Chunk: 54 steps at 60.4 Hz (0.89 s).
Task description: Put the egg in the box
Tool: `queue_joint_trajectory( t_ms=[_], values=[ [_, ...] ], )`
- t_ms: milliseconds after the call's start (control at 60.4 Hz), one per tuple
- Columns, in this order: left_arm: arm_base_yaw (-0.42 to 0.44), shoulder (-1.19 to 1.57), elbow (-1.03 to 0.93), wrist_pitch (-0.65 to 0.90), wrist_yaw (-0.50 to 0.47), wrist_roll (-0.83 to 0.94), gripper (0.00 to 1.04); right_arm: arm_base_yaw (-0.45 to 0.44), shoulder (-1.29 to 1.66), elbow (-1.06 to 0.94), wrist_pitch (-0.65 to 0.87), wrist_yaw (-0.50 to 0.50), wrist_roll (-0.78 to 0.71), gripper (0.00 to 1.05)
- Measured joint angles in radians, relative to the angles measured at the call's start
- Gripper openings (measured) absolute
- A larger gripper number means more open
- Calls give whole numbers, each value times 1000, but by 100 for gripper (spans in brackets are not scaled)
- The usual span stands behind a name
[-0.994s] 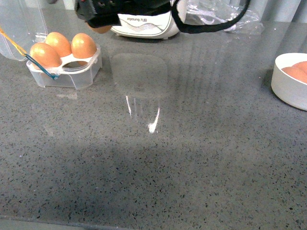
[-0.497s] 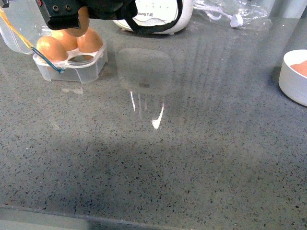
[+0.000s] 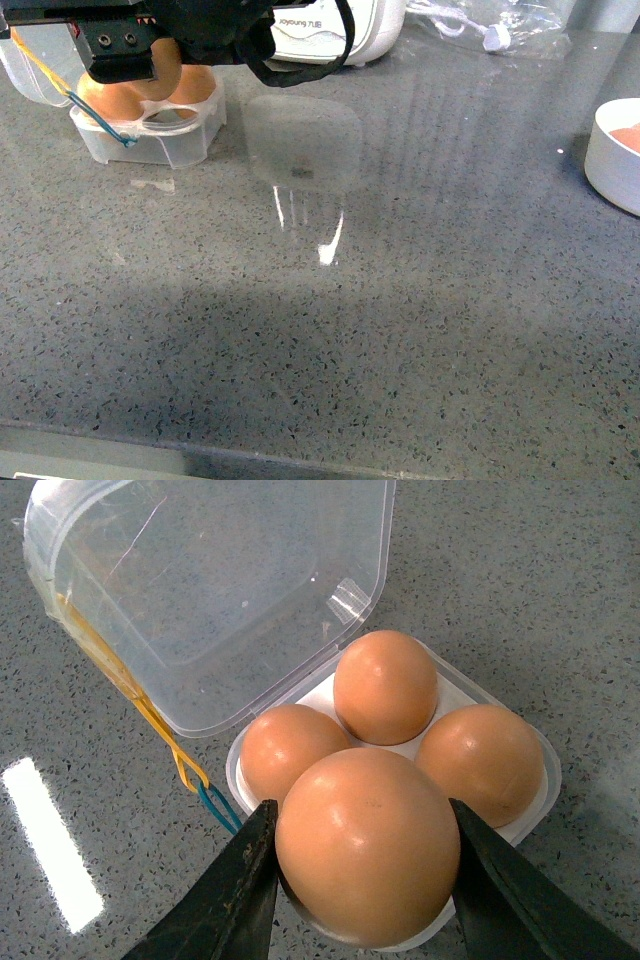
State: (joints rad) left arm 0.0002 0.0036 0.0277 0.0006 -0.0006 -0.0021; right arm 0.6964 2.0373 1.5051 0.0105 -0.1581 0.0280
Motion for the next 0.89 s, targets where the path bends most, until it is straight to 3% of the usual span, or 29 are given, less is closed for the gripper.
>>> queue_joint_trajectory(
  t_ms=[497,646,729,894],
  values=[
    [0,0,0,0,0,0,98,-9,0,-3,-13,0,-6,42],
    [0,0,0,0,0,0,98,-11,0,-10,-13,0,-9,62],
    [0,0,0,0,0,0,98,-13,0,-16,-11,-1,-11,59],
    [0,0,0,0,0,0,98,-20,-1,-24,-6,-1,-12,62]
  ],
)
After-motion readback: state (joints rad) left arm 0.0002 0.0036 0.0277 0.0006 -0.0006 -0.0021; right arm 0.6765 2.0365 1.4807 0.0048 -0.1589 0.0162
